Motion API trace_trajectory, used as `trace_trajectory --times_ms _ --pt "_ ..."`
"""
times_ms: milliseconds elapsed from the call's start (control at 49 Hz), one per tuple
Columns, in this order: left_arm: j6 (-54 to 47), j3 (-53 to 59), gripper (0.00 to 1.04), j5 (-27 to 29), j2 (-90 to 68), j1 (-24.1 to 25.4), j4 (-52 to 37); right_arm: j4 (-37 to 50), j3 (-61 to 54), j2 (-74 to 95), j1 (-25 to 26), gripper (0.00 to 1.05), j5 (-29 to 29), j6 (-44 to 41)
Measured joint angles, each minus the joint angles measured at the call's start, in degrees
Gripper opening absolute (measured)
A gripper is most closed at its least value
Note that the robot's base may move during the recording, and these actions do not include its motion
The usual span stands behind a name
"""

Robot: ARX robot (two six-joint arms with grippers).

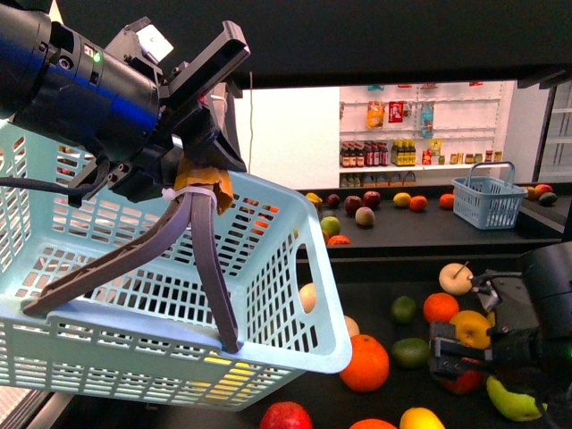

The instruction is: Pick lemon from shelf

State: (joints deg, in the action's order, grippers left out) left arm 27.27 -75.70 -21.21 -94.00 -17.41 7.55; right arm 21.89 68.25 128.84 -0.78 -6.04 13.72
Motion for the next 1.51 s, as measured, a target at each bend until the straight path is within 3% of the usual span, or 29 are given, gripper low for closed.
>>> trace_trajectory --times_ms 632,1163,1367,1509 --pt "0.0 0.0 0.17 0.0 0.0 0.0 0.0 -9.1 25.4 27.2 -2.7 0.97 6.9 0.6" --pt "0.0 0.0 0.17 0.0 0.0 0.0 0.0 -11.8 30.7 30.1 -3.2 0.97 7.7 0.9" --pt "0.0 0.0 0.17 0.0 0.0 0.0 0.0 -12.7 30.7 30.1 -3.5 0.72 8.0 0.8" --pt "0.0 0.0 0.17 0.0 0.0 0.0 0.0 -12.7 30.6 30.1 -3.6 0.7 8.1 0.8"
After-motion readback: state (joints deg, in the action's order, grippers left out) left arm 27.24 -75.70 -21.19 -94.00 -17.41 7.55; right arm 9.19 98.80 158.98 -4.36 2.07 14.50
